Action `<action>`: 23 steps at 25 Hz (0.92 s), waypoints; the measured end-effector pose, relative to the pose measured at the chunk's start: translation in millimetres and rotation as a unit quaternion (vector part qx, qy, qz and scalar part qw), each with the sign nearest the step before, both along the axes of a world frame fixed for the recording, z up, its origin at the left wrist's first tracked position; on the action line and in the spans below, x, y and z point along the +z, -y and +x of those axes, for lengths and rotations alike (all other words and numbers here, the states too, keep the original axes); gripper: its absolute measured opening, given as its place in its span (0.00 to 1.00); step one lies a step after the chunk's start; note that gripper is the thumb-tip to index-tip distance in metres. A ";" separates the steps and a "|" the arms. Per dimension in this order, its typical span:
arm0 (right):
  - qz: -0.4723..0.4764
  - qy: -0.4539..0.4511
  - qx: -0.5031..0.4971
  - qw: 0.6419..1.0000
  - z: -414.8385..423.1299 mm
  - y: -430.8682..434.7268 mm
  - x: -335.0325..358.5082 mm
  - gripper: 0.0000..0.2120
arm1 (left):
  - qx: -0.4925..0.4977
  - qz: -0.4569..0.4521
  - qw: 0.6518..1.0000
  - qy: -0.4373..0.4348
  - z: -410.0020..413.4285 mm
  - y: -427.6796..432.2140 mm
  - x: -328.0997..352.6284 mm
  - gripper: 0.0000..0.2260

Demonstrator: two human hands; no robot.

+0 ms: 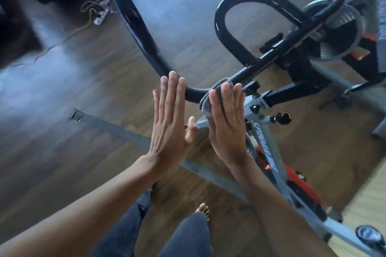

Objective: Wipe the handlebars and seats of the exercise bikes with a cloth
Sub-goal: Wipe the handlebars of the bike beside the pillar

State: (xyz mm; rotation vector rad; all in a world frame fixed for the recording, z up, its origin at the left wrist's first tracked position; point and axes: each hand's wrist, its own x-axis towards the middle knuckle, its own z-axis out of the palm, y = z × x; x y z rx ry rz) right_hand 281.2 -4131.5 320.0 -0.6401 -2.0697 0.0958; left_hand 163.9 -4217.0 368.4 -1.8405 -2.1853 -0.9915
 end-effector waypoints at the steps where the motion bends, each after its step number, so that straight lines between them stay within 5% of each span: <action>1: 0.003 -0.006 0.009 1.000 3.9 -6.9 -2.2 0.28 | 0.014 0.007 1.000 0.009 6.4 -2.0 -2.7 0.42; 11: -0.077 -0.093 0.104 0.987 25.9 -57.2 2.7 0.23 | 0.079 0.059 0.995 0.024 25.2 -17.7 -12.0 0.42; 16: -0.183 -0.153 0.046 0.970 12.3 -32.4 19.8 0.22 | 0.074 0.045 0.996 0.014 23.6 -14.4 -13.2 0.41; 23: -0.259 -0.115 0.002 0.959 23.5 -4.5 63.2 0.21 | 0.007 -0.042 0.999 -0.018 1.9 9.8 8.8 0.41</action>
